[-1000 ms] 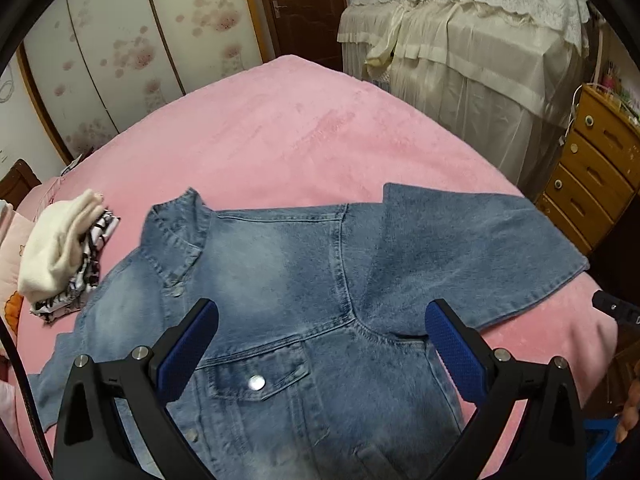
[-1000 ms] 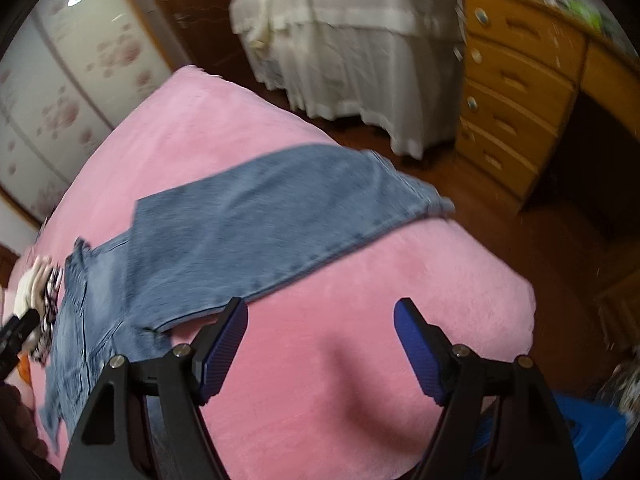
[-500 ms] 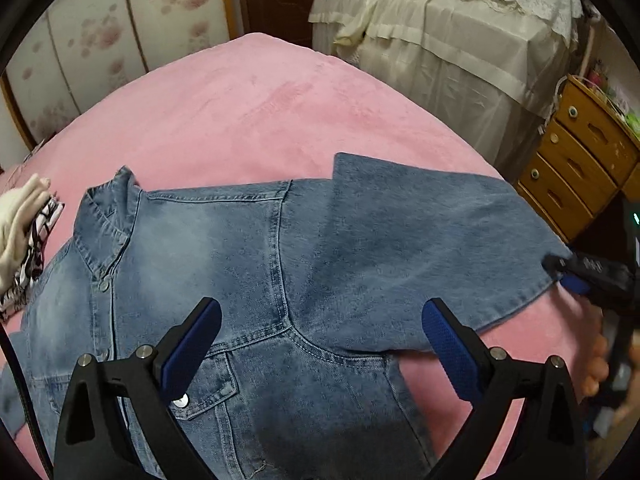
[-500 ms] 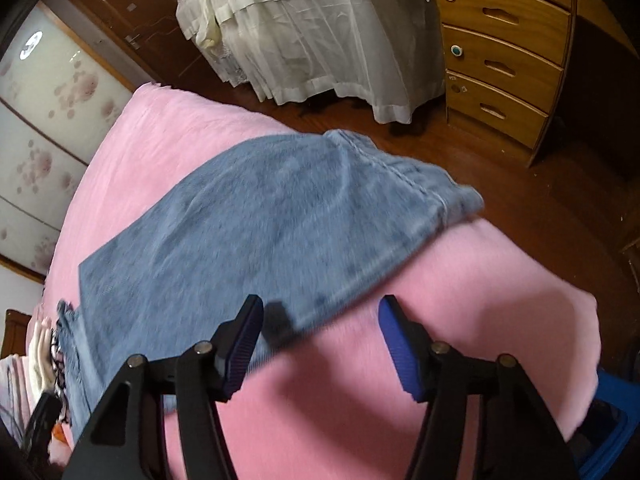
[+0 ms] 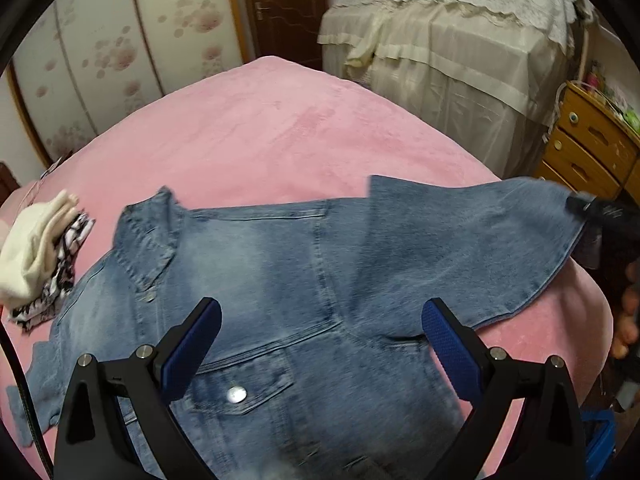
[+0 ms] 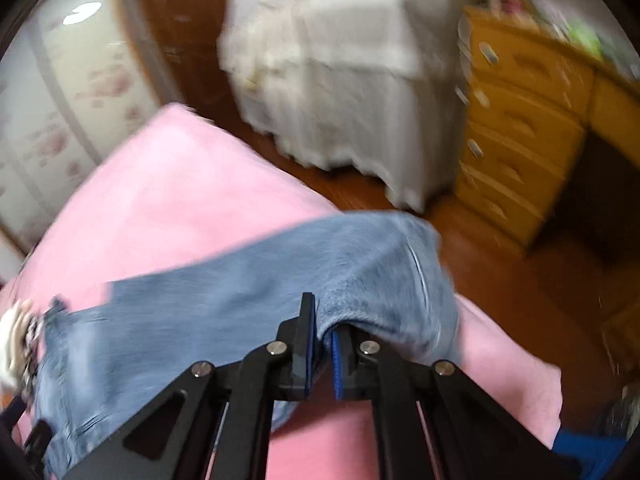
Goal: Fold large clothes
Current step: 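Lift the held sleeve and fold it across the jacket front with the right tool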
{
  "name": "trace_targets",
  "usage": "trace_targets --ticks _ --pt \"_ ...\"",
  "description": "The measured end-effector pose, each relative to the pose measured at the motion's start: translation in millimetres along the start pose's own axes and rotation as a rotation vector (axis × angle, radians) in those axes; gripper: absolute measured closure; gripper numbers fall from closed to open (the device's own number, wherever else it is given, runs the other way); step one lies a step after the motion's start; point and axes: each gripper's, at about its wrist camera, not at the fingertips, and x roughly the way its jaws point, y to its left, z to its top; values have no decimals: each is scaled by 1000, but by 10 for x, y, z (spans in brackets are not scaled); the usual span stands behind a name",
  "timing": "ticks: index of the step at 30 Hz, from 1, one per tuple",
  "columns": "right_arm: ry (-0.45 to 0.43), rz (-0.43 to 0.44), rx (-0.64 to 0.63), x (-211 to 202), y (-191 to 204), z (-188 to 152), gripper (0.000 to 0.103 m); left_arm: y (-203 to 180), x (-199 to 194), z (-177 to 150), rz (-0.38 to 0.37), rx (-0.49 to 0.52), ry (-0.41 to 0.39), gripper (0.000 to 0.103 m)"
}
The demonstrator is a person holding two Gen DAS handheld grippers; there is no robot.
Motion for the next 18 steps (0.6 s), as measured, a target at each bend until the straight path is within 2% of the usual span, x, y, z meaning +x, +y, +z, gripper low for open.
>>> trace_targets --ticks 3,6,10,14,18 --pt "-77 120 -124 -444 551 -9 97 282 -150 -73 12 -54 -9 3" --pt "-118 241 -279 -788 1187 -172 97 623 -294 -200 32 -118 -17 3" --pt "-101 362 -483 -904 1989 -615 97 1167 -408 -461 74 -215 -17 3" --pt "-12 348 -637 -613 2523 -1188 95 1649 -326 -819 99 -273 21 3" --pt "138 278 -738 -195 2750 -1811 87 1867 -106 -1153 61 -297 97 3"
